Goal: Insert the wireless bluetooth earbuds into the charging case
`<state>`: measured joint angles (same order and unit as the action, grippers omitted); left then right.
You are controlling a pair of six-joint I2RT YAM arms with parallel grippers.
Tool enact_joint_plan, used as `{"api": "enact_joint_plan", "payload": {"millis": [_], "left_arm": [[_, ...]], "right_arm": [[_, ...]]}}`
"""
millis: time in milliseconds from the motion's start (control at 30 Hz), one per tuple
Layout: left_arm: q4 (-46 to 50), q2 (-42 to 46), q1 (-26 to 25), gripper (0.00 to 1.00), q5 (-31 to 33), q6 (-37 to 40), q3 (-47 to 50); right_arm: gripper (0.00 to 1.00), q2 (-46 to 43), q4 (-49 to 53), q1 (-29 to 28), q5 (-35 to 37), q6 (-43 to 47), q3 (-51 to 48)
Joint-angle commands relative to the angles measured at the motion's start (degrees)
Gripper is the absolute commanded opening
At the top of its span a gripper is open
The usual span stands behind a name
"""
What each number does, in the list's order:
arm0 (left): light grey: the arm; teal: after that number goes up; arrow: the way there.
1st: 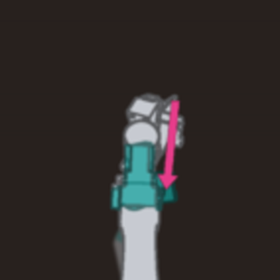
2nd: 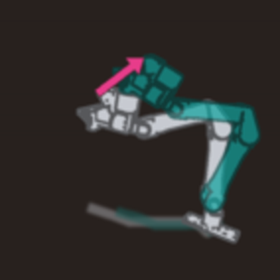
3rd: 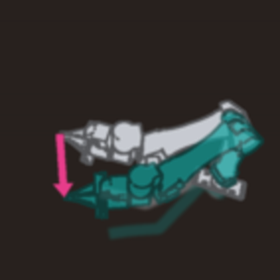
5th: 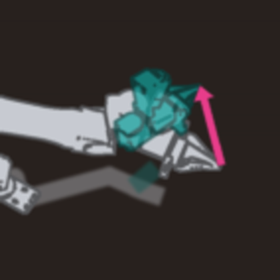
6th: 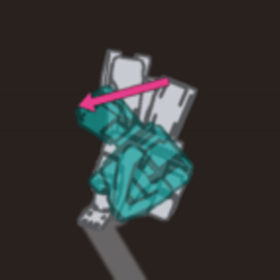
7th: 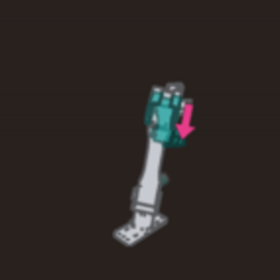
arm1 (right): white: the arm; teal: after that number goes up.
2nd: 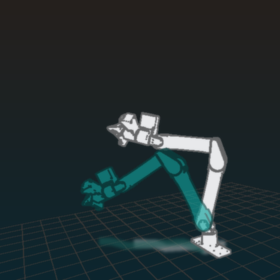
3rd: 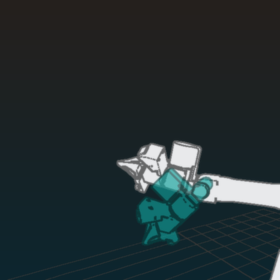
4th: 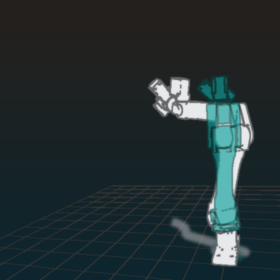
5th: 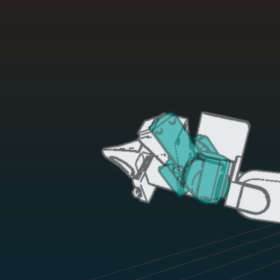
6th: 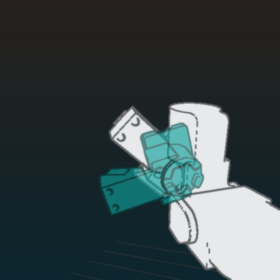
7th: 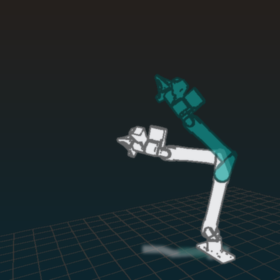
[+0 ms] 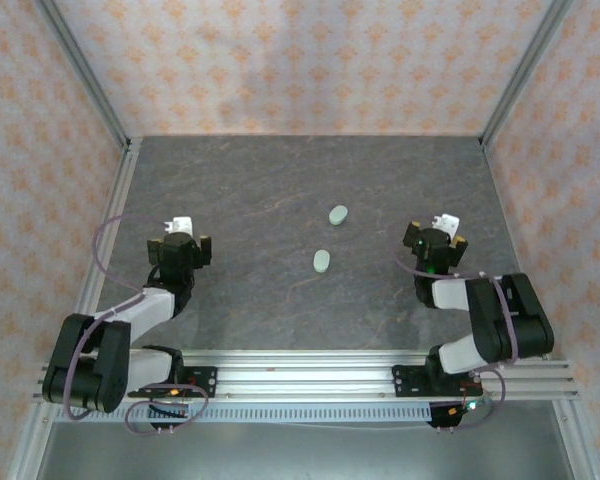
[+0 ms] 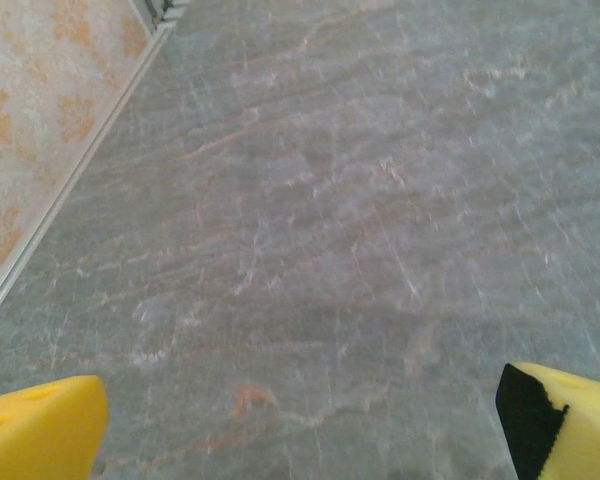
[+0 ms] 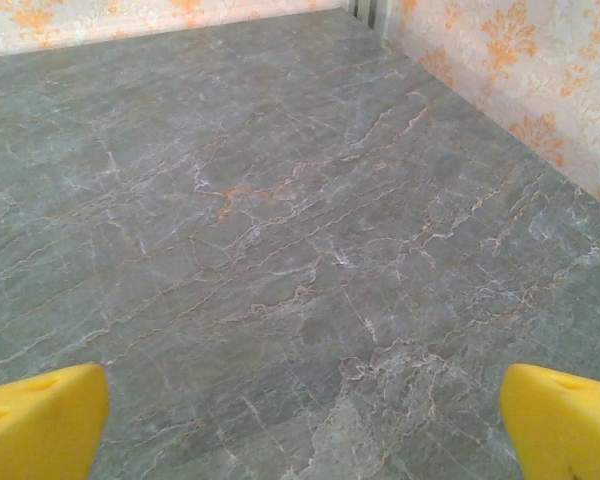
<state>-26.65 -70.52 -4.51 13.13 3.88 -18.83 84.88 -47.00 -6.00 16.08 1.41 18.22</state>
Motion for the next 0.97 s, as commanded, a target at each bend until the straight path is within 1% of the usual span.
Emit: {"api": "enact_joint_plan", "payload": {"millis": [0,33,67,100,167,233,300,333,933], "left_arm": [[-9.27,-2.32,2.76,1.00,-6.03,-2.55,-2.11],[-8.68,-3.37,3.02,1.00,-7.14,-2.63,-3.04],[-8.35,-4.05,3.02,1.00,-8.00,-2.73,-3.66],[-9.03,-4.56,3.04,1.00,-8.63,-2.95,-3.83],[-14.83,-7.17,3.04,1.00,-9.56,-3.78,-2.51],[-16.37,-11.05,3.04,1.00,-9.49,-3.85,-3.36],[-15.20,-14.94,3.02,1.00,-10.85,-3.28,-5.93],[-15.59,-15.25,2.68,1.00,-10.50,-2.82,-5.66],[-15.62,-15.26,2.32,1.00,-9.59,-2.82,-5.78]], "right_arm": [[0.99,5.65,-18.34,0.40,-0.35,1.98,-1.90],[0.99,4.59,-15.68,0.37,-0.60,1.65,-1.31],[1.00,2.90,-10.22,0.39,-0.76,1.13,0.02],[1.00,3.02,-7.80,0.47,-0.65,0.97,1.25],[1.00,4.79,-7.57,0.59,1.35,0.67,3.15],[1.00,3.78,-4.04,0.99,0.74,-0.14,3.81],[1.00,4.46,-6.97,1.01,0.69,0.34,2.98],[1.00,4.18,-6.69,1.00,0.62,0.35,2.96],[1.00,4.21,-6.29,0.99,0.36,0.35,3.14]]}}
